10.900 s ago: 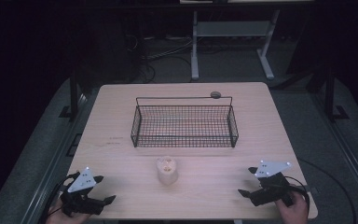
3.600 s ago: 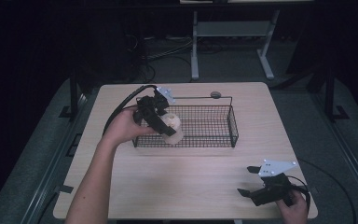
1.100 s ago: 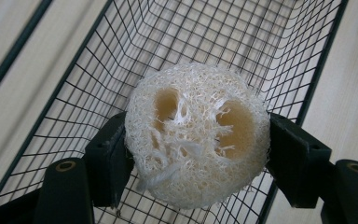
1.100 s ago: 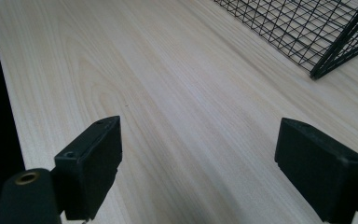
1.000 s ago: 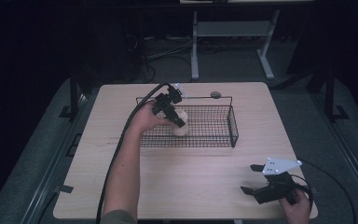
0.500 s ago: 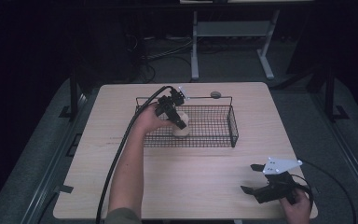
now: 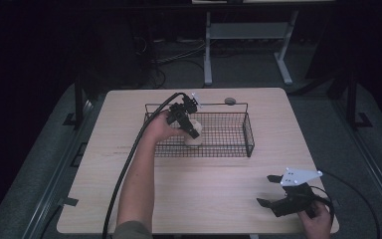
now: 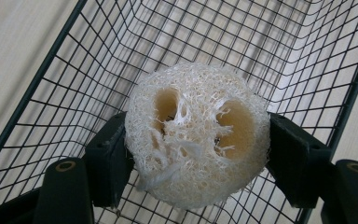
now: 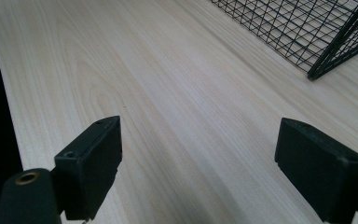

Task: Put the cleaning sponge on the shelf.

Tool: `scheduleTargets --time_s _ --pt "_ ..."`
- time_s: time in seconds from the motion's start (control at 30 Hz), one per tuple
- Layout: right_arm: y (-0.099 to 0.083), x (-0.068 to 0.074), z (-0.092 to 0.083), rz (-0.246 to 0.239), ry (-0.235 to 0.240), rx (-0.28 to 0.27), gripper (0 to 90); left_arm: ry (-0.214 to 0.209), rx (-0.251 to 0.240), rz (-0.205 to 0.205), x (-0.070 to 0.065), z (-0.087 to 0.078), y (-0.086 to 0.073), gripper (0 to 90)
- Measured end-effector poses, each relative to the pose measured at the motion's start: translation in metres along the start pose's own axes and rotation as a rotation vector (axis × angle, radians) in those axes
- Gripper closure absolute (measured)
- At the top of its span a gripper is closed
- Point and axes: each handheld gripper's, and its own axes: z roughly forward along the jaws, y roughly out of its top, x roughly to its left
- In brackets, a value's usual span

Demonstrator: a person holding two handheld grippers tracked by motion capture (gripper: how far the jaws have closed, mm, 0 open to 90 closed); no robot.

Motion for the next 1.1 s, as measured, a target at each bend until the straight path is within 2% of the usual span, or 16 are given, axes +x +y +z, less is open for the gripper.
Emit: scheduleTargets --time_s 0.63,0.87,1.1 --pt "0.0004 0.0004 0.0004 -0.002 0.003 0.002 14.3 0.012 0.017 0.013 -0.0011 0.0005 0.001 28.4" --pt "0.0004 0.0005 0.0004 -0.001 0.003 0.003 14.3 0.012 0.015 0.007 -0.0009 -0.0001 0.0008 28.0" --pt "0.0003 0.0002 -0.0003 -0.001 0.001 0.001 14.2 0.031 0.011 0.0 -0.0009 -0.0035 0.0004 26.3"
